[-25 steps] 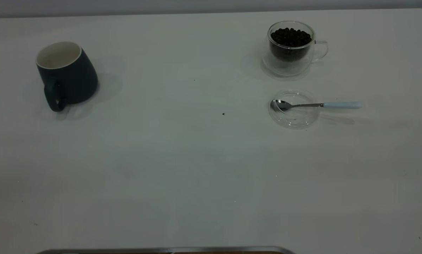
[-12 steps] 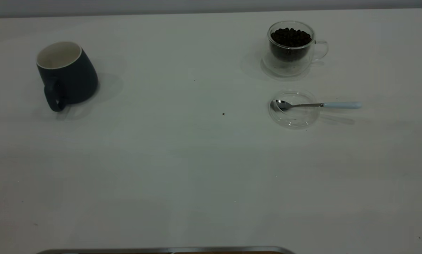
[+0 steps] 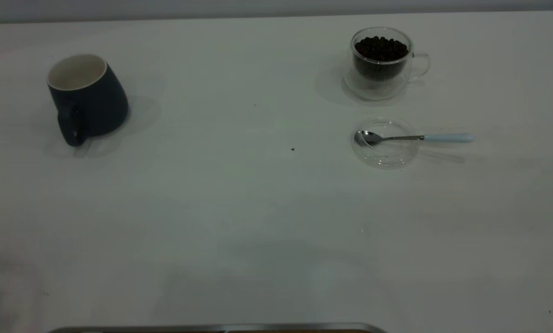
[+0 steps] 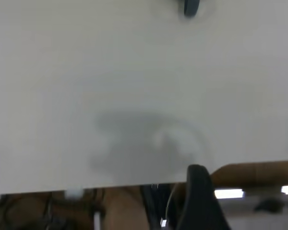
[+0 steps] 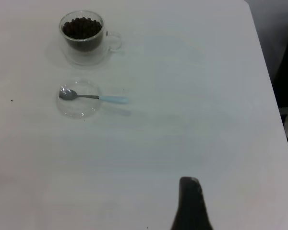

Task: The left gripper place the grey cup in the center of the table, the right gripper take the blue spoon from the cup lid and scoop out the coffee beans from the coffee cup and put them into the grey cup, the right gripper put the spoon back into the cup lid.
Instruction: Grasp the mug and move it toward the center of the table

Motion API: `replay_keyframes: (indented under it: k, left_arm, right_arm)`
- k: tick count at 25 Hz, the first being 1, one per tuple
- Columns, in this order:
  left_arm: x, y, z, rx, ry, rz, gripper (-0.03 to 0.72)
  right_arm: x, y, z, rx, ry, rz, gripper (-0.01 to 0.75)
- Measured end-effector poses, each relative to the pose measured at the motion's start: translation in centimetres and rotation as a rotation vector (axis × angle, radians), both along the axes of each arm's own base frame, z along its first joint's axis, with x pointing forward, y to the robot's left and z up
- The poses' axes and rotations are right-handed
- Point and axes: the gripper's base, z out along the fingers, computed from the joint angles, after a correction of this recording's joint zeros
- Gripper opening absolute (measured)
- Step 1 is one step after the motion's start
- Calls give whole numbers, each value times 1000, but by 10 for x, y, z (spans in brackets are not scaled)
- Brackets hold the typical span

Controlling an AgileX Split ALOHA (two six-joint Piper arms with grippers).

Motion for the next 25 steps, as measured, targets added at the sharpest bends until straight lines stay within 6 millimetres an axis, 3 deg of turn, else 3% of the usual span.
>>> replay_keyframes:
  k: [7, 15, 21, 25]
  left_arm:
    - [90, 9, -14, 124, 140, -132, 567]
    - [172, 13, -40, 249, 176, -418, 567]
    - [224, 16, -82, 331, 225, -634, 567]
    - [246, 16, -117, 362, 225, -742, 567]
  right_arm:
    - [0, 0, 0, 1, 0, 0, 589]
    - [0, 0, 0, 2, 0, -1, 589]
    - [0, 0, 0, 2, 0, -1, 589]
    - [0, 0, 0, 2, 0, -1, 589]
